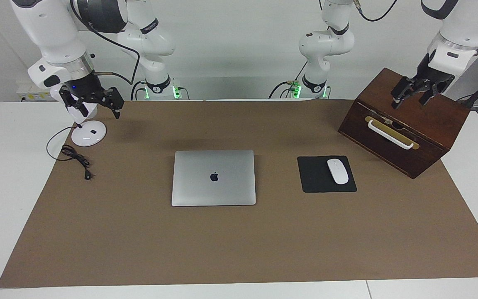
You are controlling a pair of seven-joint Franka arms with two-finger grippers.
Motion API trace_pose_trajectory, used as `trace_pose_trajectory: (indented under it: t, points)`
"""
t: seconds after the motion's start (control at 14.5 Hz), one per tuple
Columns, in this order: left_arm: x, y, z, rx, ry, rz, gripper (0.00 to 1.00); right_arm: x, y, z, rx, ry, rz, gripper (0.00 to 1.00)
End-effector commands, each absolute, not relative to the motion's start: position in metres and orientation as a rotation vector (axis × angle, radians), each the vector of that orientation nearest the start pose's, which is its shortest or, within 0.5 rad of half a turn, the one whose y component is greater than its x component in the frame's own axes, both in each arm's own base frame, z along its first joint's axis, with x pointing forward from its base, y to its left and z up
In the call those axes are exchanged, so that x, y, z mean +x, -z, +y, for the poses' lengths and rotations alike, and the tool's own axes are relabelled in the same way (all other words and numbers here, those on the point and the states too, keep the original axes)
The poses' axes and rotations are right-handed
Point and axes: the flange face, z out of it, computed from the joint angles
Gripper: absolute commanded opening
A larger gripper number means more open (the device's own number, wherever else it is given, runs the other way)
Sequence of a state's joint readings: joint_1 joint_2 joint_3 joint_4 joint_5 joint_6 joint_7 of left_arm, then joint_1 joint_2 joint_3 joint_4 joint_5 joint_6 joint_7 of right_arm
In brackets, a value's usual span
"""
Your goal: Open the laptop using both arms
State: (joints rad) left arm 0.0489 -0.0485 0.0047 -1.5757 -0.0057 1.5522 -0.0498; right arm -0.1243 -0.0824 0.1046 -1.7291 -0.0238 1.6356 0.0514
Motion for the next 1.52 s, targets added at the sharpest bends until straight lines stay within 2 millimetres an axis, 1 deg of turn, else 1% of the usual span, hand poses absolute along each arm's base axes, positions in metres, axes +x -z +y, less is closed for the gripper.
trace_pose_trajectory:
  t: [0.0, 0.28, 0.41, 0.62, 0.97, 1.04, 1.11, 1.17, 1.45]
  points:
    - [0.54, -0.651, 0.032, -3.127, 0.05, -0.183, 1.0, 0.531, -0.598, -0.012, -3.172, 0.004, 0.102, 1.0]
    - [0.54, -0.651, 0.033, -3.126, 0.055, -0.185, 1.0, 0.531, -0.598, -0.011, -3.172, 0.005, 0.1, 1.0]
    - [0.54, -0.65, 0.03, -3.127, 0.053, -0.178, 1.0, 0.53, -0.599, -0.012, -3.172, 0.004, 0.1, 1.0]
    - [0.54, -0.651, 0.033, -3.126, 0.058, -0.188, 1.0, 0.529, -0.599, -0.011, -3.172, -0.01, 0.098, 1.0]
    - [0.544, -0.654, 0.035, -3.12, 0.108, -0.194, 1.0, 0.522, -0.598, -0.012, -3.17, -0.112, 0.097, 1.0]
    - [0.545, -0.655, 0.034, -3.121, 0.122, -0.185, 1.0, 0.521, -0.601, -0.012, -3.169, -0.132, 0.088, 1.0]
    - [0.548, -0.655, 0.028, -3.121, 0.16, -0.168, 1.0, 0.523, -0.603, -0.012, -3.168, -0.137, 0.088, 1.0]
    - [0.548, -0.652, 0.028, -3.122, 0.156, -0.168, 1.0, 0.524, -0.604, -0.012, -3.168, -0.134, 0.088, 1.0]
    - [0.549, -0.647, 0.025, -3.124, 0.161, -0.155, 1.0, 0.527, -0.602, -0.011, -3.153, -0.139, 0.088, 1.0]
